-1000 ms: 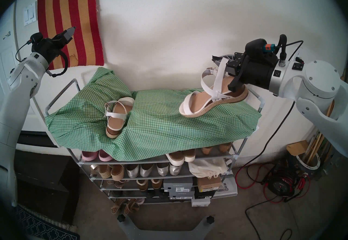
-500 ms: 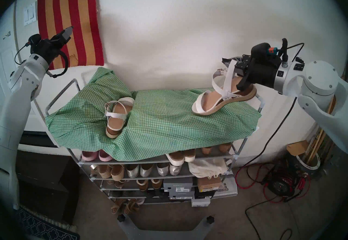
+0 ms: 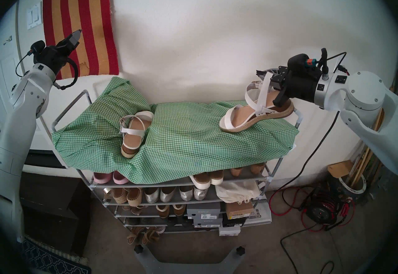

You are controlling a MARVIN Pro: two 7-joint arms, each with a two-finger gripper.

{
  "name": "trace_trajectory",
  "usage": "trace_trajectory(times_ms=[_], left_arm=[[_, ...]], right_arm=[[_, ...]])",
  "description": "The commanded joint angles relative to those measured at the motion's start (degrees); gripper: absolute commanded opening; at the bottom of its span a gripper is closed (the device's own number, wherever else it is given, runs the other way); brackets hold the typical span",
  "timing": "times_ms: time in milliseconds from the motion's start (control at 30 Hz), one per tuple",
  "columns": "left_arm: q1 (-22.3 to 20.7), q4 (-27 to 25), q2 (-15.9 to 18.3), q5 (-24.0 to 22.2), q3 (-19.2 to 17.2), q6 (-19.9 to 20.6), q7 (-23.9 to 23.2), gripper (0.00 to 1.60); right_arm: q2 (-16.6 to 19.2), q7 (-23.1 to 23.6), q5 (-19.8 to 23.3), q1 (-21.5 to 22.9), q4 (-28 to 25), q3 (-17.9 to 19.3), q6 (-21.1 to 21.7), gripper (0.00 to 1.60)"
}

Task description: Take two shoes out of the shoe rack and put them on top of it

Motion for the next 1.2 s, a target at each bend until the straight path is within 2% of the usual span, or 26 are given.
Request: trace_trajectory(times_ms=[0, 433, 1167], left_arm=[[1.20, -1.58, -0.57, 0.43, -0.94, -1.23, 1.31, 1.60], [2.38, -2.92, -1.23, 1.15, -1.53, -2.33, 3.37, 1.60], [3.85, -4.60, -2.18, 2.89, -2.16, -3.73, 6.13, 1.60]], right_arm=[[-0.13, 1.08, -1.71, 1.58, 2.17, -0.80, -0.26, 0.00], [-0.13, 6.68, -4.74, 5.24, 5.93, 0.34, 0.23, 0.00], [-0.13, 15.71, -9.11, 6.86, 2.78, -1.19, 0.27, 0.00]])
